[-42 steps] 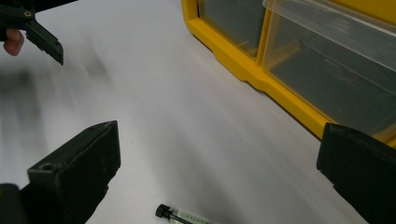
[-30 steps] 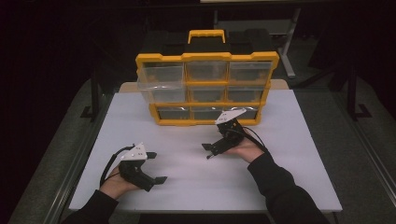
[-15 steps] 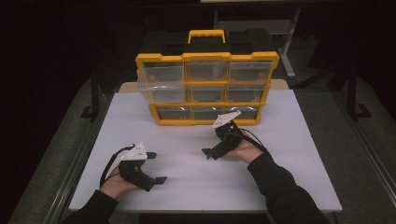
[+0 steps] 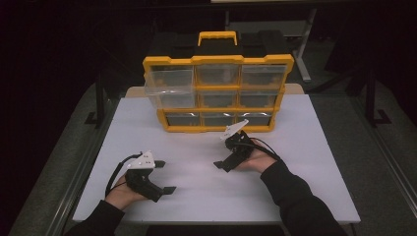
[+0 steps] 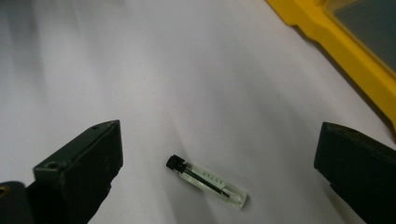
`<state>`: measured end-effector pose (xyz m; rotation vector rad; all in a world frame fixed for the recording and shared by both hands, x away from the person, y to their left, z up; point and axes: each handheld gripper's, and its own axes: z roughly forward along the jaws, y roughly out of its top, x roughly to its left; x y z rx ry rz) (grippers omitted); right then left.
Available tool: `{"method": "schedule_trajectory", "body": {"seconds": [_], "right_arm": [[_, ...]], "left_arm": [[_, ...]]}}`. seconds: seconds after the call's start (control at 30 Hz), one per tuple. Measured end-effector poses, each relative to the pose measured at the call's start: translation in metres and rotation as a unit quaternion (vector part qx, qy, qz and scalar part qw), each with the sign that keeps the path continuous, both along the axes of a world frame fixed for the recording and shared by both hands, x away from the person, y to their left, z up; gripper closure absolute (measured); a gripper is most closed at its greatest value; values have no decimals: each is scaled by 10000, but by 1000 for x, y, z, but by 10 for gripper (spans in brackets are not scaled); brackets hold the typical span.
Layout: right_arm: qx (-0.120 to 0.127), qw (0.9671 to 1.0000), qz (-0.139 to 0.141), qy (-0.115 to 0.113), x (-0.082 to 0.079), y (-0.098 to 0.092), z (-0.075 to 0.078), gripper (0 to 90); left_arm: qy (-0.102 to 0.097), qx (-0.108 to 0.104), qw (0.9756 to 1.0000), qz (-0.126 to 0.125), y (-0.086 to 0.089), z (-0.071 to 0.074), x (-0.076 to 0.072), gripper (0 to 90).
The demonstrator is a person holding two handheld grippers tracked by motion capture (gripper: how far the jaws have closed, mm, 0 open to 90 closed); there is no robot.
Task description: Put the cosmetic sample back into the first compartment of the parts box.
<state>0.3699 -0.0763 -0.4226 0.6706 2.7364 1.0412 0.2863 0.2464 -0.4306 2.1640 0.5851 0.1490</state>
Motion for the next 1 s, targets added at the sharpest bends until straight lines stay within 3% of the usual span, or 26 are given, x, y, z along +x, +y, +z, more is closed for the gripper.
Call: {"method": "schedule_trajectory", "body": {"seconds": [0.17, 0.4, 0.73, 1.0], "right_arm": [[-161, 9998, 34, 110, 0, 1, -4, 31], [-332, 9992, 191, 72, 1, 2, -9, 49], [-457, 9984, 221, 259, 0, 5, -13, 127], [-468, 9983, 249, 260, 0, 6, -14, 194]], "left_arm": [[0, 4, 10000, -7, 0, 0, 0, 0], [3, 7, 10000, -8, 0, 0, 0, 0], [6, 4, 10000, -12, 0, 0, 0, 0], [18, 2, 10000, -19, 0, 0, 0, 0]]}}
